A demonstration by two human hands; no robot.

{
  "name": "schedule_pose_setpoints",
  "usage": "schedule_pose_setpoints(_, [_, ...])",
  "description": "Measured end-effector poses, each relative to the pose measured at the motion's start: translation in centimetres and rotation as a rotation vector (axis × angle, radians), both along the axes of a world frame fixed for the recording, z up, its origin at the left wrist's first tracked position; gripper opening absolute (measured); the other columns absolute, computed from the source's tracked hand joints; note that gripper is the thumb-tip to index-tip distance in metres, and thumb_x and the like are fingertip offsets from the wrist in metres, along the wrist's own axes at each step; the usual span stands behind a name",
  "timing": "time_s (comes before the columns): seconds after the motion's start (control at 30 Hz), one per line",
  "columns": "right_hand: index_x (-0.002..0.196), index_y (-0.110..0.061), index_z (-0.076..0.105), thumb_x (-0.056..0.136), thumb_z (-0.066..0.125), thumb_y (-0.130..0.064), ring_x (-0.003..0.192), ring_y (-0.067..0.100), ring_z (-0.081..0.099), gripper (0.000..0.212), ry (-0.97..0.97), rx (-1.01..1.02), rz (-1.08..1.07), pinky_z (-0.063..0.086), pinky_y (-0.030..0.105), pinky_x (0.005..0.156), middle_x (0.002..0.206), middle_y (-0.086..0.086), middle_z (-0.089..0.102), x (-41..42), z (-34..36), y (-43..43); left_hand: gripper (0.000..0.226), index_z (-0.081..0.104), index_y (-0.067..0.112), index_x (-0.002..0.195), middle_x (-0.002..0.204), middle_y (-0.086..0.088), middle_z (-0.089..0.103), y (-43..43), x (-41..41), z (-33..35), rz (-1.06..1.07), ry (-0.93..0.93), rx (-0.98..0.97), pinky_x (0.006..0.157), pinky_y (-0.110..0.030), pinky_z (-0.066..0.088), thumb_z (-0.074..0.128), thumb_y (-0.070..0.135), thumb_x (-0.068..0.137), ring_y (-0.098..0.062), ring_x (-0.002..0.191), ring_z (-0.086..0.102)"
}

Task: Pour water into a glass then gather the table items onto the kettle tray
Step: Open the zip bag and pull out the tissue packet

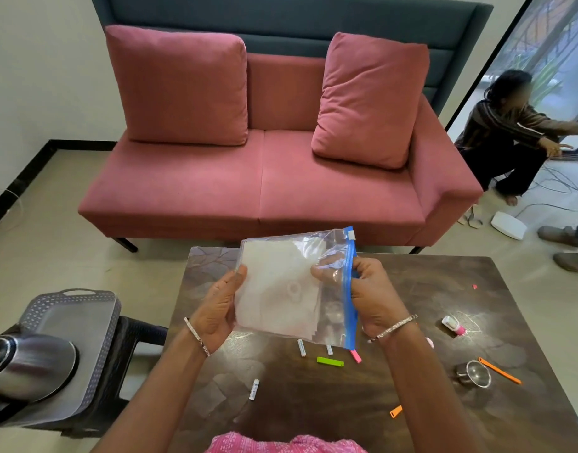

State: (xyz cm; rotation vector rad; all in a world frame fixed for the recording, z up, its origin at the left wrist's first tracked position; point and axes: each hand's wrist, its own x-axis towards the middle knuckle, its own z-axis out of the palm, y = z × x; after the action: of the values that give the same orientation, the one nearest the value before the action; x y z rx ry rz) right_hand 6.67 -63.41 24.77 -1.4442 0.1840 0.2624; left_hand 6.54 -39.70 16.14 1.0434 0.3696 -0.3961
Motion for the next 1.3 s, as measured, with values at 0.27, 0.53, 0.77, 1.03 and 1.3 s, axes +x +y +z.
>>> schedule_pose_setpoints(0.27, [0.086,-0.001,0.072,0.075,0.074,-0.014,0.088,0.020,0.062,0.016,-0.037,0.104,0.076,0.049,0.031,0.080,0.101,0.008,0.069,-0.3,1.3,-1.1,0.045,0.066,0.007,0.119,0.119,-0.016,0.067,1.2,-0.3,-1.9,0.098,0.151,-0.160,0.082,-0.054,0.055,0.073,0.026,0.080,-0.032,0.107,0.066])
schedule_pose_setpoints(0.53, [0.081,-0.016,0.066,0.092,0.063,-0.012,0.064,0.007,0.063,0.012,-0.028,0.126,-0.239,0.052,0.021,0.060,0.074,-0.003,0.070,0.1,1.7,-1.9,0.043,0.060,0.011,0.124,0.120,-0.015,0.067,2.3,-1.2,-3.3,0.135,0.202,-0.204,0.076,-0.055,0.056,0.067,0.024,0.083,-0.035,0.106,0.066])
schedule_pose_setpoints(0.77, [0.100,-0.014,0.058,0.093,0.063,-0.009,0.065,0.007,0.056,0.010,-0.267,-0.070,-0.559,0.046,0.024,0.064,0.068,-0.010,0.068,0.8,0.6,-3.5,0.045,0.062,0.010,0.122,0.121,-0.016,0.066,3.0,-1.5,-3.8,0.141,0.196,-0.193,0.077,-0.054,0.056,0.069,0.027,0.081,-0.035,0.107,0.066])
schedule_pose_setpoints(1.03, [0.097,-0.017,0.068,0.090,0.049,0.002,0.075,0.020,0.061,0.028,-0.432,-0.941,-0.726,0.034,0.017,0.065,0.089,0.005,0.071,0.6,-0.9,-4.7,0.035,0.071,0.015,0.113,0.127,-0.015,0.063,3.8,-1.8,-4.7,0.129,0.140,-0.258,0.082,-0.054,0.053,0.072,0.029,0.080,-0.035,0.112,0.063])
schedule_pose_setpoints(1.3, [0.076,-0.023,0.076,0.083,0.071,-0.048,0.067,0.022,0.066,0.026,-0.107,-0.479,-0.146,0.055,0.040,0.070,0.070,-0.001,0.073,-0.5,-1.7,2.1,0.045,0.069,0.016,0.115,0.127,-0.016,0.063,3.1,-2.2,-4.1,0.072,0.049,-0.205,0.083,-0.056,0.052,0.079,0.032,0.074,-0.036,0.112,0.063])
